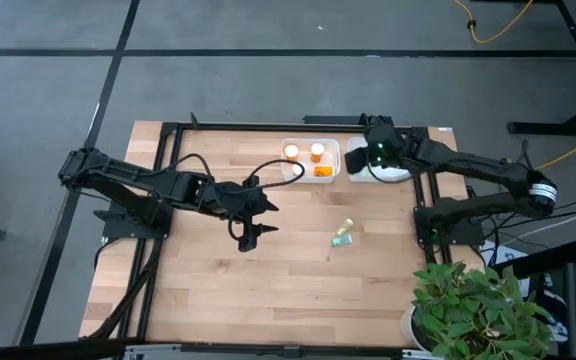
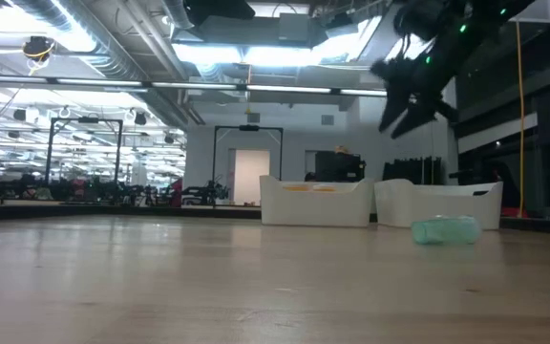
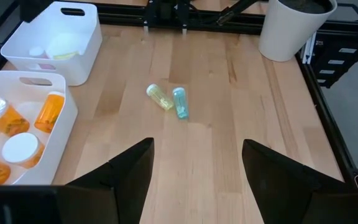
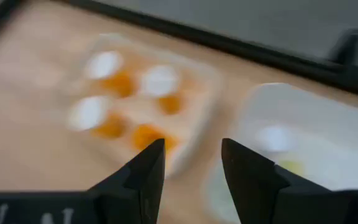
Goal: Pick and place medicine bottles into bin by pill shape (circle, oval)
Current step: Put the yellow tablet bottle into the right white bin
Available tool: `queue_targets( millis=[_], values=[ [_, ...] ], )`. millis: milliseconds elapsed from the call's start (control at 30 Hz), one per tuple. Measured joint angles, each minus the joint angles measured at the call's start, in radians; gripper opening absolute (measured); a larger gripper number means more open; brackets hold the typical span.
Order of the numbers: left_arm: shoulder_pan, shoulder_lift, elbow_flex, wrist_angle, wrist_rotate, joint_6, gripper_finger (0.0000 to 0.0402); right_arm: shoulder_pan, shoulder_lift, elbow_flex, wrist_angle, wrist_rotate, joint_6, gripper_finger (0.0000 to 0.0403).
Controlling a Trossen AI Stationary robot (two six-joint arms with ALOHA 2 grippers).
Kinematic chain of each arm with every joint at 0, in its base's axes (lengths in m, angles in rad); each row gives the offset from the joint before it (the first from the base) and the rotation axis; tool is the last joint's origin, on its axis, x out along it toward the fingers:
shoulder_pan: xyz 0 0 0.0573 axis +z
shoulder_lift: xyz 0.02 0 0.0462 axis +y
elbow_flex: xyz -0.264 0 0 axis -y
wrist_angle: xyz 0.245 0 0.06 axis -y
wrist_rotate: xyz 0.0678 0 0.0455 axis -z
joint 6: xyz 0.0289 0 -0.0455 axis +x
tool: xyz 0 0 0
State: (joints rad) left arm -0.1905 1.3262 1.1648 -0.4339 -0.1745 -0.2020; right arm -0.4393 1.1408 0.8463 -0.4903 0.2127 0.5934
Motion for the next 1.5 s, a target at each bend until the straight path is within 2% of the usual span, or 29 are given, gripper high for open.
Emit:
queue_targets(
  millis=[300,400,600,833,1100,1500],
  values=[
    [0.0,0.0,0.0,0.0,0.0,0.0,0.0237,0.214,-0.017,0.0,0.007,-0.337,-0.158,0.016],
    [0.0,0.0,0.0,0.0,0.0,0.0,0.0237,0.287,0.002,0.0,0.003,-0.379,-0.205,0.016],
    [0.0,0.0,0.0,0.0,0.0,-0.005,0.0237,0.4,0.054,0.0,-0.028,-0.376,-0.233,0.016],
    [0.0,0.0,0.0,0.0,0.0,-0.005,0.0237,0.488,0.146,0.0,-0.159,-0.336,-0.244,0.016],
    [0.0,0.0,0.0,0.0,0.0,-0.006,0.0236,0.537,0.273,0.0,-0.156,-0.138,-0.396,0.016],
    [0.0,0.0,0.0,0.0,0.0,-0.006,0.0237,0.537,0.394,0.0,-0.145,-0.16,-0.584,0.016]
  ],
)
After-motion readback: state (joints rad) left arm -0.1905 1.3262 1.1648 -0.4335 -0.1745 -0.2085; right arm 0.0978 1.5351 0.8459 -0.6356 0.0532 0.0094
